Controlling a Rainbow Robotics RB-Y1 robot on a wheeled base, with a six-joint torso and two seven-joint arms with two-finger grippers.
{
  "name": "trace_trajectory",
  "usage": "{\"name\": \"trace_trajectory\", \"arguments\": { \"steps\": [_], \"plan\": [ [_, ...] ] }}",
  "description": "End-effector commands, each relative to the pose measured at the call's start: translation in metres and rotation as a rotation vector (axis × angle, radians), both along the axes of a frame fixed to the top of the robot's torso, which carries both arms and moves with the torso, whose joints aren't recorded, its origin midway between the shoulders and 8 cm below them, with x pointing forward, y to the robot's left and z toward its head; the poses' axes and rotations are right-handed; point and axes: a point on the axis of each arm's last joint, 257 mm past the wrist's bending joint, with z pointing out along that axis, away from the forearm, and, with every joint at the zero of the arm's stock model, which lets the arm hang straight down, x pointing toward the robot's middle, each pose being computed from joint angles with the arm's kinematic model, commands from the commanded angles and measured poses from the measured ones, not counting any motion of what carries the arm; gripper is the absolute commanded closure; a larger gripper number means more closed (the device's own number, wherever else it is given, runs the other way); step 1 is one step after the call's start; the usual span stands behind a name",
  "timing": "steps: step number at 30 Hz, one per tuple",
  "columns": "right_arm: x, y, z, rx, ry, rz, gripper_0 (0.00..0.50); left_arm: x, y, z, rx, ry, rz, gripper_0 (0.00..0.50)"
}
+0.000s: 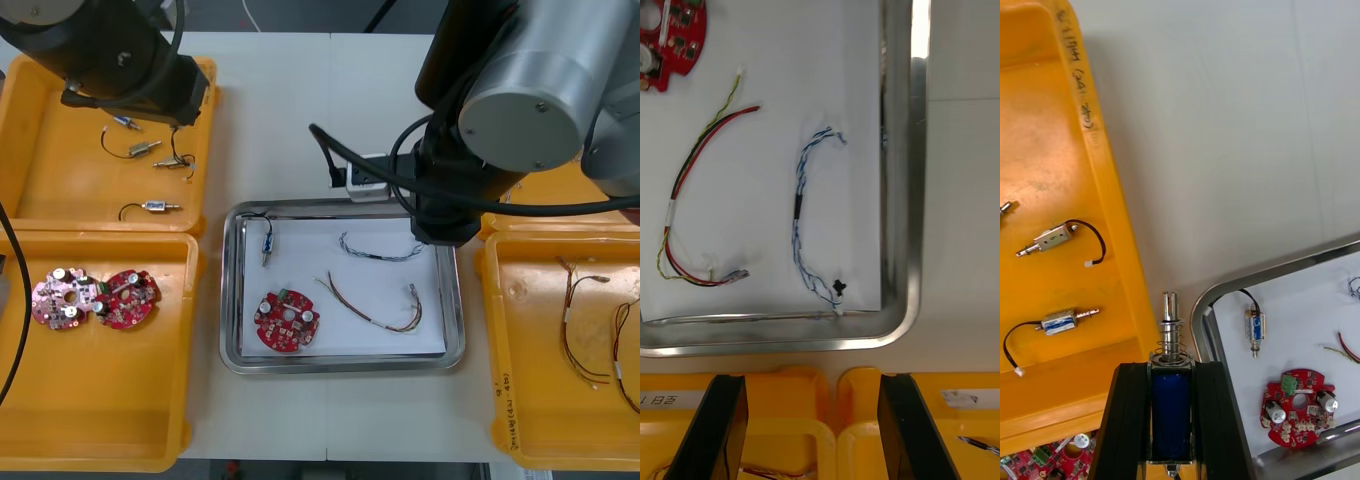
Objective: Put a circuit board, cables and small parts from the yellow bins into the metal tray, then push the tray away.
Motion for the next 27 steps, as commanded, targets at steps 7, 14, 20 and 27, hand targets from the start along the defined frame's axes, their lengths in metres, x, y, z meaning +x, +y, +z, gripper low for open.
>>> {"name": "trace_trajectory", "arguments": {
  "steps": [7,14,20,27],
  "plan": [
    [0.012,-0.04,0.072,0.194,-0.163,-0.151,0.0,-0.016,-0.041,-0.022,-0.015,0.039,-0.004,0.5],
    [0.01,-0.121,0.083,0.234,-0.19,-0.33,0.0,-0.023,-0.073,-0.042,-0.048,0.064,0.015,0.5],
    [0.0,-0.19,0.082,0.239,-0.188,-0.489,0.0,-0.026,-0.103,-0.059,-0.084,0.066,0.032,0.5],
    [-0.013,-0.257,0.085,0.304,-0.223,-0.689,0.0,-0.034,-0.123,-0.088,-0.082,0.078,0.042,0.5]
  ]
}}
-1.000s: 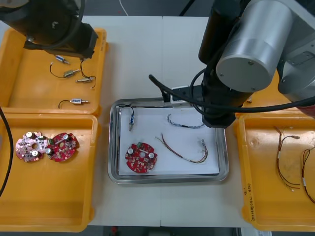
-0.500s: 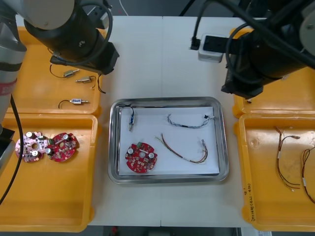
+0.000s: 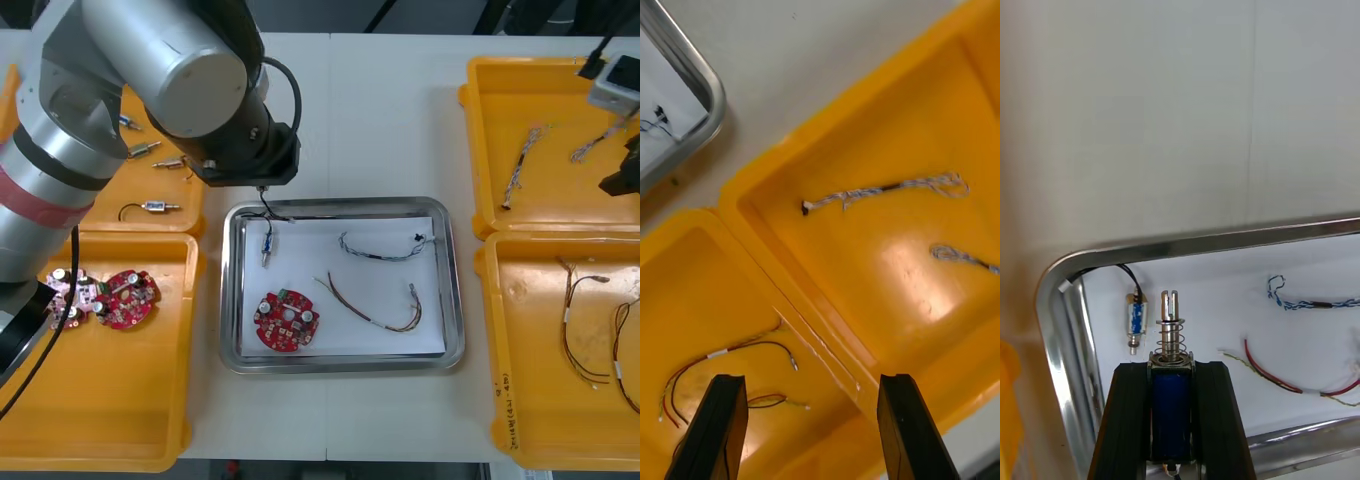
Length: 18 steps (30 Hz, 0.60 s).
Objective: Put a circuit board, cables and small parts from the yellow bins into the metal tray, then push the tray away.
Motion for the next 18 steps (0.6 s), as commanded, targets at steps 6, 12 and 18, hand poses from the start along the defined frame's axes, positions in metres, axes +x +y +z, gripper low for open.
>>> {"name": "trace_trajectory", "arguments": {
  "steps": [6,12,18],
  "plan": [
    [-0.03,-0.097,0.009,0.096,-0.057,-0.312,0.0,-0.01,-0.034,-0.042,0.048,-0.057,-0.111,0.499],
    [-0.049,-0.112,-0.006,0.249,-0.033,-0.469,0.0,-0.01,-0.036,-0.068,0.059,-0.08,-0.12,0.498],
    [-0.06,-0.113,-0.019,0.334,-0.029,-0.606,0.0,-0.014,-0.042,-0.09,0.069,-0.093,-0.124,0.499]
  ]
}}
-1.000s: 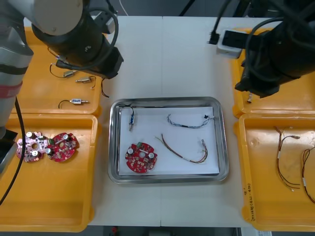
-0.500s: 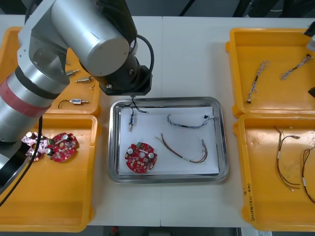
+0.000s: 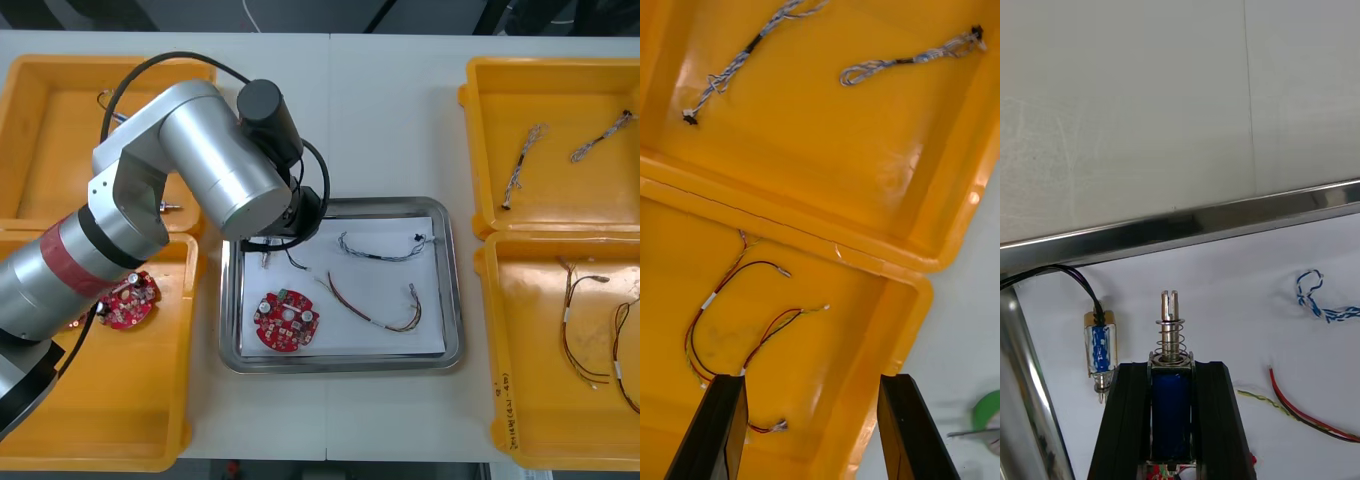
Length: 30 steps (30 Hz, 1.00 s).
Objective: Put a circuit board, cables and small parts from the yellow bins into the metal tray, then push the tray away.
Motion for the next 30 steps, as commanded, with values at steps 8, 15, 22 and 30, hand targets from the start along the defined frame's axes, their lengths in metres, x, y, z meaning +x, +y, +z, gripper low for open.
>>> {"name": "trace_trajectory", "arguments": {
  "steps": [8,15,22,30],
  "plan": [
    [-0.013,0.013,-0.029,0.18,-0.021,-0.224,0.0,-0.009,-0.023,-0.027,0.012,-0.021,-0.061,0.499],
    [-0.017,0.035,-0.063,0.249,0.034,-0.294,0.0,-0.003,-0.023,-0.033,0.003,-0.022,-0.054,0.444],
    [-0.034,0.037,-0.092,0.253,0.105,-0.321,0.0,-0.003,-0.022,-0.032,-0.001,-0.022,-0.048,0.048],
    [-0.036,0.041,-0.099,0.268,0.119,-0.327,0.0,-0.005,-0.016,-0.019,-0.005,-0.021,-0.027,0.0]
  ]
}}
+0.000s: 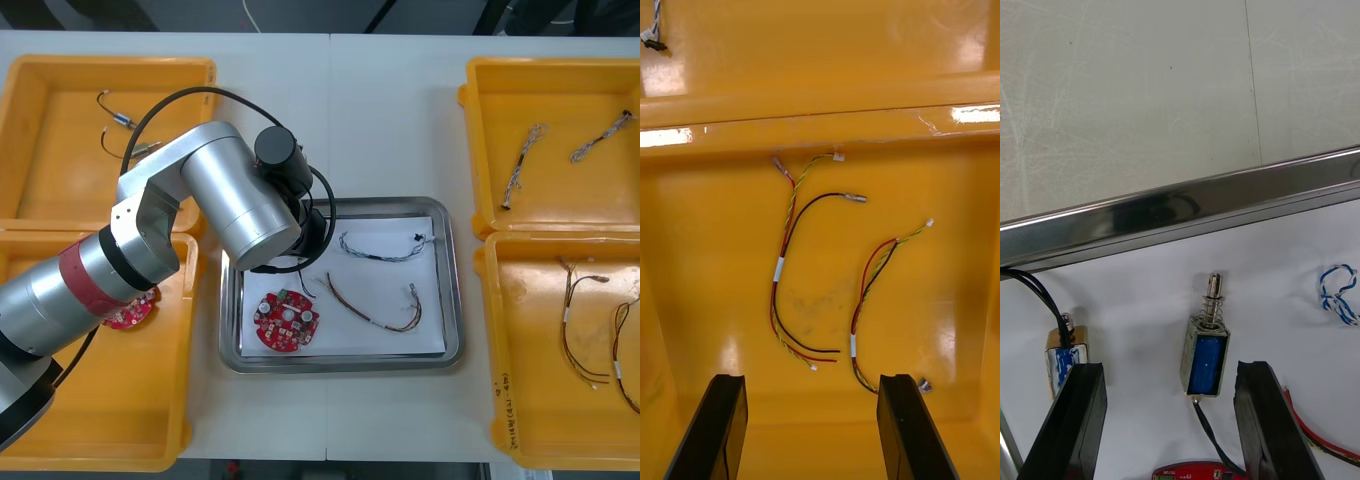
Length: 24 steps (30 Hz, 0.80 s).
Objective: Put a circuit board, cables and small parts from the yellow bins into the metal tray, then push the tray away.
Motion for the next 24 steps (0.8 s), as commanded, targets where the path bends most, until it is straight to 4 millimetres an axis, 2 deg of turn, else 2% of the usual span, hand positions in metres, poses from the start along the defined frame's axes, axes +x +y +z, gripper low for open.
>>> {"name": "trace_trajectory", "arguments": {
  "steps": [1,2,3,12,16,20,24],
  "plan": [
    [-0.005,0.007,-0.005,0.004,0.007,-0.007,0.0,-0.008,-0.009,0.017,-0.031,-0.003,0.004,0.0],
    [-0.005,0.008,-0.005,0.006,0.007,-0.007,0.0,-0.01,-0.006,0.018,-0.031,0.005,0.011,0.0],
    [-0.005,0.009,-0.006,0.009,0.007,-0.008,0.0,-0.013,-0.002,0.029,-0.042,0.018,0.02,0.0],
    [-0.004,0.004,-0.006,0.002,0.004,-0.03,0.0,-0.026,0.029,0.085,-0.067,0.045,0.062,0.0],
    [-0.004,0.006,-0.006,0.004,0.004,-0.026,0.0,-0.026,0.045,0.103,-0.078,0.05,0.089,0.0],
    [-0.004,0.008,-0.007,0.007,0.006,-0.021,0.0,-0.026,0.072,0.122,-0.073,0.065,0.129,0.0],
    [-0.004,0.009,-0.007,0.011,0.007,-0.017,0.0,-0.018,0.086,0.143,-0.105,0.039,0.147,0.0]
  ]
}}
